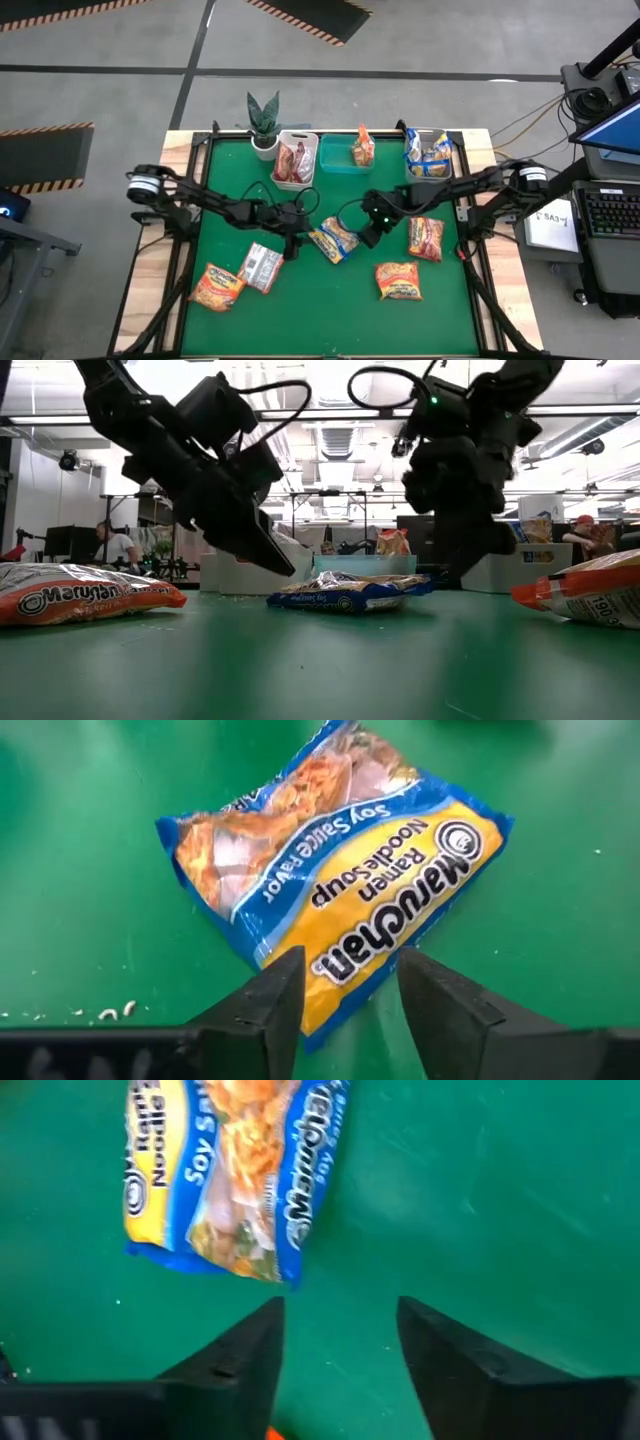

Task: Sort Maruchan noodles
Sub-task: Put the blue noodle pack into the gray bin

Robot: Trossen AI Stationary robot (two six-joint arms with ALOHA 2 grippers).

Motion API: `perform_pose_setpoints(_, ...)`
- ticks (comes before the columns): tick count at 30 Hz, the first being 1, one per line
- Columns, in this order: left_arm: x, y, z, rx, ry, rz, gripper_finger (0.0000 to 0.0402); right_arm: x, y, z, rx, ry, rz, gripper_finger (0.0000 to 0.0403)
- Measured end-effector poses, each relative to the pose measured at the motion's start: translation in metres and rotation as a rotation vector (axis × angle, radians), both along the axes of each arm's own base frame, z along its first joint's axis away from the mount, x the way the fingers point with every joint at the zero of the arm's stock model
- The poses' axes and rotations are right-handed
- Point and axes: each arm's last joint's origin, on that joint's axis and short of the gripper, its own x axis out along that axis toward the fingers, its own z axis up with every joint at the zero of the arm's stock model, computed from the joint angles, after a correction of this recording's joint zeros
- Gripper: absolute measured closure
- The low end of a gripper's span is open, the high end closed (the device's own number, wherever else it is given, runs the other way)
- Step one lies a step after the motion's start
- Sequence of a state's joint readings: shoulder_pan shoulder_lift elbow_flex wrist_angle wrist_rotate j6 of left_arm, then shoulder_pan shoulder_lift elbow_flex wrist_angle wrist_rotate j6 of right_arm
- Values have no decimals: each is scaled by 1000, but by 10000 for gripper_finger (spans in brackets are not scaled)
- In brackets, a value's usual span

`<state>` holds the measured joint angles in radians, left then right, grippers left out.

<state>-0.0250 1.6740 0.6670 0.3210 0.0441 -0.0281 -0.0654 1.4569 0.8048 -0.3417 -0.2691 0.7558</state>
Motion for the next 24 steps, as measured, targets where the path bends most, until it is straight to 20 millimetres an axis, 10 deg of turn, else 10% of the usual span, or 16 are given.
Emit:
perform_pose_setpoints(12, 3, 0, -15, -17, 26, 20, 339, -8, 1, -23, 70, -152, -118, 76)
perform_pose_setpoints(24, 7, 3, -24, -38, 36, 54, 362, -1, 1, -39, 77, -304, -129, 62)
